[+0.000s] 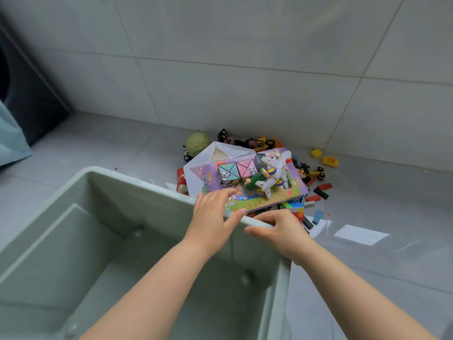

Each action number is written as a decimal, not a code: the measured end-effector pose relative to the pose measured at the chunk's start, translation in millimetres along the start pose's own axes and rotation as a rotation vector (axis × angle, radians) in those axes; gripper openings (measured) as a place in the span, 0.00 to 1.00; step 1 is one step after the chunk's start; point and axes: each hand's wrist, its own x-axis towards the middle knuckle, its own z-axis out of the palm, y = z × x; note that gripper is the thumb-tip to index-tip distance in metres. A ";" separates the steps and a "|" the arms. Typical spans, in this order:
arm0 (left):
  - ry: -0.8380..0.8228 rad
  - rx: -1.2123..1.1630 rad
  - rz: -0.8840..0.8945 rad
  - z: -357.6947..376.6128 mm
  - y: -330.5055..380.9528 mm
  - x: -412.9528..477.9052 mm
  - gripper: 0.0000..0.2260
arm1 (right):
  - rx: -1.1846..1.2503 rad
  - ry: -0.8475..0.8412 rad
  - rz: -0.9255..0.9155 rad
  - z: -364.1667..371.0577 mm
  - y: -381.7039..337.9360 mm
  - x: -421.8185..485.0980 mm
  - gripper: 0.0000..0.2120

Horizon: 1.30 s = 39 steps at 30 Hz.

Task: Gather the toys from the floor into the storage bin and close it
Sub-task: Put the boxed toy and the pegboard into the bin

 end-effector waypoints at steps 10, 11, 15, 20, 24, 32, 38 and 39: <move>-0.074 0.120 0.054 3.2 -25.1 -14.1 0.22 | -0.007 0.032 0.045 14.6 -13.6 4.0 0.09; -0.046 0.086 0.044 2.9 -26.0 -12.9 0.20 | -0.024 0.046 0.055 16.6 -13.6 5.0 0.10; 0.045 0.021 0.005 0.3 -31.2 -6.1 0.17 | -0.040 0.070 0.066 29.3 -14.1 12.0 0.11; 0.004 0.022 -0.019 -9.7 -37.3 -1.1 0.11 | -0.130 0.106 0.087 41.0 -21.2 9.0 0.13; -0.041 0.038 -0.045 -14.7 -28.9 -0.1 0.10 | -0.267 0.039 0.142 39.7 -29.0 4.4 0.10; -0.016 0.000 -0.058 -8.9 -34.1 -1.5 0.22 | -0.055 -0.137 0.076 24.5 -11.8 9.2 0.21; -0.120 0.072 -0.265 -4.7 9.5 49.6 0.16 | 0.217 0.203 0.234 -73.0 41.4 81.9 0.18; -0.143 0.069 -0.287 1.7 12.8 67.9 0.18 | 0.185 0.252 0.243 -89.0 53.4 101.3 0.21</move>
